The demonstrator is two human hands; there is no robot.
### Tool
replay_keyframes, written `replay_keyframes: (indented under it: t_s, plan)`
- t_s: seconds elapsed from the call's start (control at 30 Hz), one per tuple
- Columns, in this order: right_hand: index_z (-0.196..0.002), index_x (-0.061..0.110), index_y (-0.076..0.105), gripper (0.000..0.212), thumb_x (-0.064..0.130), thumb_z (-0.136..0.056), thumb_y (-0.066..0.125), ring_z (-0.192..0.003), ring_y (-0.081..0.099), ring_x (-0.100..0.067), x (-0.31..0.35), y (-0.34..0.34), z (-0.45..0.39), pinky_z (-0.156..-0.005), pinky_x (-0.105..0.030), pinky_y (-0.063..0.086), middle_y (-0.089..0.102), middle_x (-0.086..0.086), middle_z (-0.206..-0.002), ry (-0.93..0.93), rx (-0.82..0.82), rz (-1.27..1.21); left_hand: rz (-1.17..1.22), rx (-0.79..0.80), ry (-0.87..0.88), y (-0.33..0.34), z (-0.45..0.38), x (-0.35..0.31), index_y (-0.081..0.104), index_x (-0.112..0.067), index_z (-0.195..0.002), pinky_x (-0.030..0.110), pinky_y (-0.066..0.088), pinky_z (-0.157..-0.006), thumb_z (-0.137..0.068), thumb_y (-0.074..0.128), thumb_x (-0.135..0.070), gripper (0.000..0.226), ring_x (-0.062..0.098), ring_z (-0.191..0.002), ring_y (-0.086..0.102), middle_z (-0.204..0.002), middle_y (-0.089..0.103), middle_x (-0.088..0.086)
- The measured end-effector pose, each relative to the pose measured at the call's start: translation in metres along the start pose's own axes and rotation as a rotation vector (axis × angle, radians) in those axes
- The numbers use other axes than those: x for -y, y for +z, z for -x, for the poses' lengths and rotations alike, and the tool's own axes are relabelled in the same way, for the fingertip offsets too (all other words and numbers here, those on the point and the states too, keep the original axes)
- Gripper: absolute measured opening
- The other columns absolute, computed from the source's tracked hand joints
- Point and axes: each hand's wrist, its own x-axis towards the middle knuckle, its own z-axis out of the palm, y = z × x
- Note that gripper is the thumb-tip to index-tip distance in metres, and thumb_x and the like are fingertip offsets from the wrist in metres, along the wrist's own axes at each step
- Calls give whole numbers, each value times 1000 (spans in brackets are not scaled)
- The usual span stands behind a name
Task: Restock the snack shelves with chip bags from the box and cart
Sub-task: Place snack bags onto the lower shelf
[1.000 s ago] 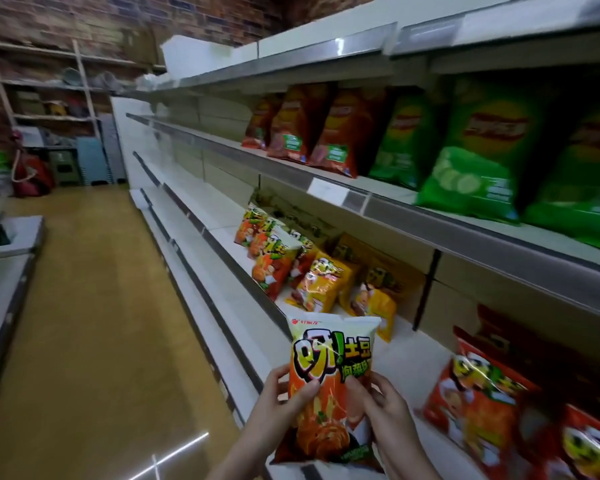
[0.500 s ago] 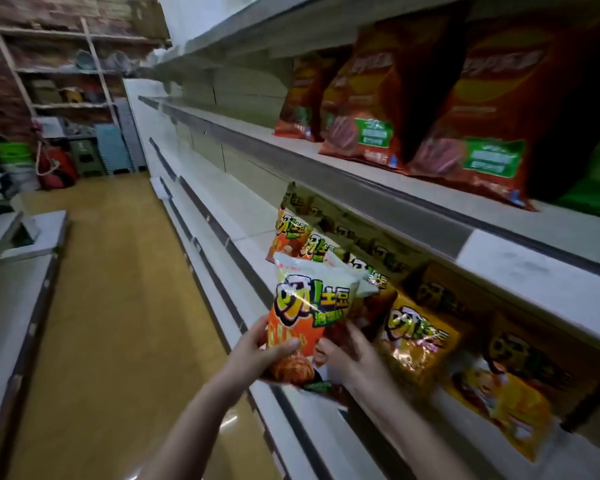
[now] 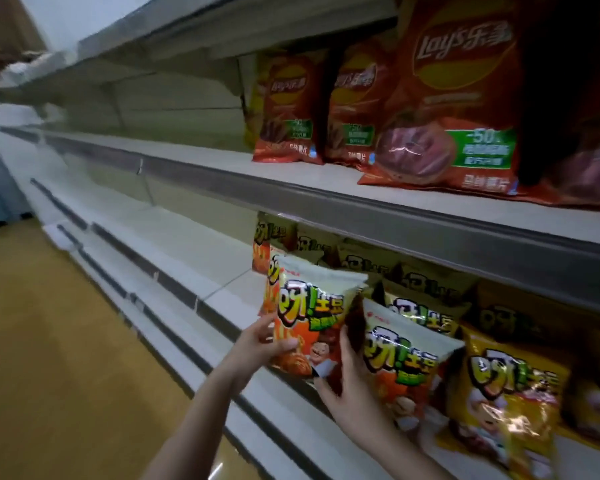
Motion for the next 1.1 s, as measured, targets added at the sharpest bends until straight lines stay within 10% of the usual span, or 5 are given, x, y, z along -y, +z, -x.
replay_keyframes:
  t_s: [0.2, 0.37, 0.6, 1.1]
  plan:
    - [-137, 47, -32, 102, 28, -95, 60, -142, -2, 1, -4, 33, -22, -113, -11, 19, -19, 29, -142, 148, -63, 28, -24, 180, -9, -27, -55, 26, 52, -25, -130, 46, 53, -94, -78, 78, -20, 58, 22, -105, 68, -116, 70, 4]
    - [-133, 47, -35, 106, 25, -94, 61, -150, -1, -13, -19, 47, -29, -122, -39, 19, -27, 32, -134, 296, -43, 149, -16, 264, -72, -25, -78, 56, 53, -32, -128, 44, 56, -90, -68, 86, -31, 68, 23, -107, 66, -116, 69, 5]
    - [-147, 40, -24, 95, 23, -97, 56, -127, 49, -15, -11, 51, -29, -97, -17, 43, 4, 3, -161, 481, -44, 139, -179, 408, -101, -32, -95, 55, 44, -32, -130, 26, 53, -80, -66, 81, -42, 75, 15, -106, 61, -117, 64, -1]
    - [-152, 39, -12, 86, 23, -98, 54, -122, 50, -3, -2, 51, -13, -91, -10, 42, 13, 7, -161, 464, -190, 127, -234, 373, -150, -38, -87, 37, 30, -24, -144, 35, 49, -90, -50, 84, -64, 116, 25, -117, 56, -135, 55, 6]
